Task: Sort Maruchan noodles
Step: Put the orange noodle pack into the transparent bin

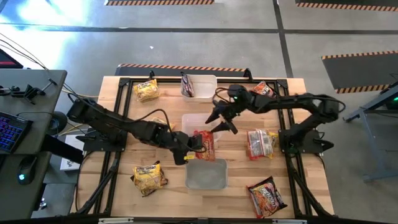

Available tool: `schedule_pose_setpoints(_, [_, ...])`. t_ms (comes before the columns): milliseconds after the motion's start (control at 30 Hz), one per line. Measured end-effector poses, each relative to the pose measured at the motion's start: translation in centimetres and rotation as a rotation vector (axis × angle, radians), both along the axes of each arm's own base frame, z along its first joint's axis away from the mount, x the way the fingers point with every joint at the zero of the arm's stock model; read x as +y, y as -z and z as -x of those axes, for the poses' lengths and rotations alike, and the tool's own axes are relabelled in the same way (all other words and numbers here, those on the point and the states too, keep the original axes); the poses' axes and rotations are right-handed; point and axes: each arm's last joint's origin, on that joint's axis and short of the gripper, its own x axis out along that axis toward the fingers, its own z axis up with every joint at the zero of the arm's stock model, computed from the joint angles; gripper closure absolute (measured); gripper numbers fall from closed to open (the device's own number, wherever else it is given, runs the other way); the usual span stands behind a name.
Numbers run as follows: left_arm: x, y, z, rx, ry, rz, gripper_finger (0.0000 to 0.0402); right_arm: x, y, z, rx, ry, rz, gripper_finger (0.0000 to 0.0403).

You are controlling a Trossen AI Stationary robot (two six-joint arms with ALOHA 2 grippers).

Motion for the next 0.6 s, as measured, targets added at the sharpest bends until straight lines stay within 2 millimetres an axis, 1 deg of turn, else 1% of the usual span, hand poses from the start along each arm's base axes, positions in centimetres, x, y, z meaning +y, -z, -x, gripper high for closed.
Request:
schedule_pose_setpoints(167, [0.0, 0.0, 0.0, 0.003, -0.002, -0.016, 0.0397, -0.1, 0.9, -3.5, 0.024, -0.205, -0.125, 0.0158])
schedule_pose_setpoints(300, [-0.2, 0.1, 0.2, 0.010, -0.007, -0.029, 0.0396, -0.4, 1.7, -5.4, 0.046, -0.323, -0.195, 0.0160])
schedule_pose_setpoints(433, [-0.5, 0.2, 0.4, 0.023, -0.013, -0.019, 0.0396, -0.5, 2.3, -6.1, 0.055, -0.386, -0.234, 0.0177])
schedule_pose_setpoints(600, [-0.7, 0.1, 0.4, 0.010, -0.028, -0.010, 0.0396, -0.5, 2.6, -6.1, 0.046, -0.399, -0.228, 0.0232])
